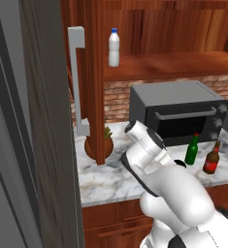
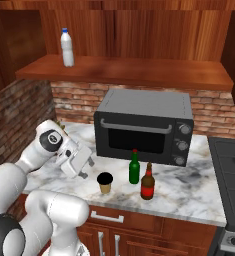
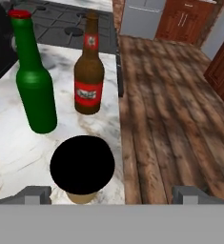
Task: Sort all alcoholic drinks to one cabinet, and non-alcoholic drinks to the other.
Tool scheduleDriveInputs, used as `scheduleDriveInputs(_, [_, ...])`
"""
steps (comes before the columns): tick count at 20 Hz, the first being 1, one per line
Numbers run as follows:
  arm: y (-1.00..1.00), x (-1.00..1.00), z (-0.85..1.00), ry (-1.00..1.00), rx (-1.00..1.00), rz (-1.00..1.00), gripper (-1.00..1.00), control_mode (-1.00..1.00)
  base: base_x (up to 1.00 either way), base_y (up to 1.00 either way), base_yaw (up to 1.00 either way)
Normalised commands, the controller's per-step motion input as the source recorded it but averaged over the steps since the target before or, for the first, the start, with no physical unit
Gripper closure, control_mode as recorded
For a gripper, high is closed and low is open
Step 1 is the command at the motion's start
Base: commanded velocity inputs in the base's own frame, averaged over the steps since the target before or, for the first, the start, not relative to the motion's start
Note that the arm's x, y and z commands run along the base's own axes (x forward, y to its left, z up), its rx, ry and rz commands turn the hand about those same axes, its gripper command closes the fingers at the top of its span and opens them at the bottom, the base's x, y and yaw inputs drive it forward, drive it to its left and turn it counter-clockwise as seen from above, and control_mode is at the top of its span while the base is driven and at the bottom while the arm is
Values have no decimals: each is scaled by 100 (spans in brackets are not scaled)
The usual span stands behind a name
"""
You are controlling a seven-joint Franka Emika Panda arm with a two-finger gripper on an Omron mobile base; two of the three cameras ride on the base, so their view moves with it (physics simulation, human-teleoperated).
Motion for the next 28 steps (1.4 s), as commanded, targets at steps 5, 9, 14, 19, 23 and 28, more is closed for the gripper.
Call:
scheduleDriveInputs(5, [-11, 6, -20, 0, 0, 0, -100, -100, 0, 0, 0])
scheduleDriveInputs(9, [-8, 2, -19, 0, 0, 0, -100, -100, 0, 0, 0])
scheduleDriveInputs(14, [-10, 0, -16, 0, 0, 0, -100, -100, 0, 0, 0])
scheduleDriveInputs(19, [-18, 0, -14, 0, 0, 0, -100, -100, 0, 0, 0])
scheduleDriveInputs(23, [-18, 0, -11, 0, 0, 0, -100, -100, 0, 0, 0])
scheduleDriveInputs(28, [-16, 0, -14, 0, 0, 0, -100, -100, 0, 0, 0])
